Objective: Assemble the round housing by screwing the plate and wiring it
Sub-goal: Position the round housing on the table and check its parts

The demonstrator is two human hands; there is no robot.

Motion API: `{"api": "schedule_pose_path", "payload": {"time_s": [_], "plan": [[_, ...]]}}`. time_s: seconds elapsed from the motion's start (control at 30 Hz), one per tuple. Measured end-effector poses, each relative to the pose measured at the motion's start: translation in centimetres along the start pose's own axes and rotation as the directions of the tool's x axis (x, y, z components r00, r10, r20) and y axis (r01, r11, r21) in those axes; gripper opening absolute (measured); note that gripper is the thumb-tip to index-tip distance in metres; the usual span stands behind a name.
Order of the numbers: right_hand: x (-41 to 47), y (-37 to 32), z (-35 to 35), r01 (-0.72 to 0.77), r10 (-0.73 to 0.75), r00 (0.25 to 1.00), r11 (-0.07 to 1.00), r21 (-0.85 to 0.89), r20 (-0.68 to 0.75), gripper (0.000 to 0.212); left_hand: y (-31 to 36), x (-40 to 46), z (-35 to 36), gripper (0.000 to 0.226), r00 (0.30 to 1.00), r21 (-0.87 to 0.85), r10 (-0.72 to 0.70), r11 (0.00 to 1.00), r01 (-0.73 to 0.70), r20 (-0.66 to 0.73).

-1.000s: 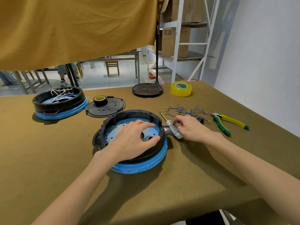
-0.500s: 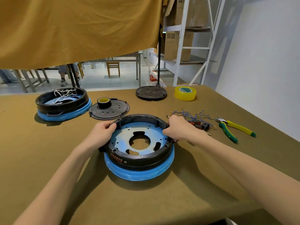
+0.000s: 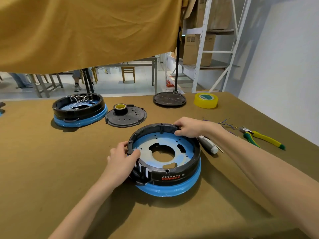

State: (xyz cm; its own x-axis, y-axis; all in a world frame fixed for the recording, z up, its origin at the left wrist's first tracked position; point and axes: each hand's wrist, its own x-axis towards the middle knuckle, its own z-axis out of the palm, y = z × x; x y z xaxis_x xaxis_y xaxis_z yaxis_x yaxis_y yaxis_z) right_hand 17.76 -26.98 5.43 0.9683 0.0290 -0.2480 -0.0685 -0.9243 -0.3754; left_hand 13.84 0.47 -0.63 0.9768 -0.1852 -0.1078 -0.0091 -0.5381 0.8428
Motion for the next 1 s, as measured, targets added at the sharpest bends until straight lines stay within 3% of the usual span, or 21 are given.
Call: {"api": "schedule_pose_path", "payload": {"time_s": [0.07, 0.17, 0.27, 0.33, 0.47, 0.57, 0.67, 0.8, 1.0], "plan": [[0.1, 0.0, -0.2, 0.011, -0.011, 1.0, 1.0, 0.005, 0.014, 0.018, 0.1, 1.1, -1.2, 0.06, 0.997, -0.1, 0.005, 0.995, 0.003, 0.083], [-0.7, -0.3, -0.1, 0.034, -0.034, 0.999, 0.999, -0.002, -0.012, 0.028, 0.9, 3.3, -1.8, 0.046, 0.994, -0.191, 0.045, 0.981, -0.025, 0.099], [-2.3, -0.1, 1.1, -0.003, -0.02, 0.962, 0.997, -0.082, -0.274, 0.048, 1.0, 4.5, -1.0, 0.028, 0.986, -0.234, 0.114, 0.969, -0.083, 0.119], [-3.5, 0.7, 1.9, -0.094, 0.095, 0.928, 0.995, 0.022, -0.361, 0.027, 0.7, 4.6, -0.6, 0.027, 0.984, -0.246, 0.133, 0.964, -0.102, 0.115], [-4.4, 1.6, 2.7, -0.256, 0.254, 0.932, 0.966, 0.027, -0.26, 0.011, 0.8, 4.6, -0.4, 0.029, 0.985, -0.273, 0.142, 0.956, -0.11, 0.101], [-3.4, 1.2, 2.4, -0.228, 0.198, 0.921, 0.972, -0.052, -0.336, 0.002, 0.7, 3.8, 0.2, 0.029, 0.988, -0.254, 0.137, 0.96, -0.117, 0.064], [-1.8, 1.1, 1.3, -0.096, 0.065, 0.958, 0.99, -0.101, -0.281, 0.027, -0.3, 1.8, 1.2, 0.042, 0.982, -0.177, 0.19, 0.966, -0.187, 0.0], [-0.4, 0.6, 0.2, 0.056, -0.076, 0.976, 0.993, -0.102, -0.203, 0.034, -0.8, -0.3, 1.8, 0.055, 0.958, -0.066, 0.279, 0.957, -0.284, -0.071], [0.3, 1.3, 0.7, 0.05, -0.071, 0.963, 0.995, -0.087, -0.258, 0.029, -0.4, -0.9, 2.0, 0.054, 0.943, -0.147, 0.314, 0.933, -0.327, -0.109]]}}
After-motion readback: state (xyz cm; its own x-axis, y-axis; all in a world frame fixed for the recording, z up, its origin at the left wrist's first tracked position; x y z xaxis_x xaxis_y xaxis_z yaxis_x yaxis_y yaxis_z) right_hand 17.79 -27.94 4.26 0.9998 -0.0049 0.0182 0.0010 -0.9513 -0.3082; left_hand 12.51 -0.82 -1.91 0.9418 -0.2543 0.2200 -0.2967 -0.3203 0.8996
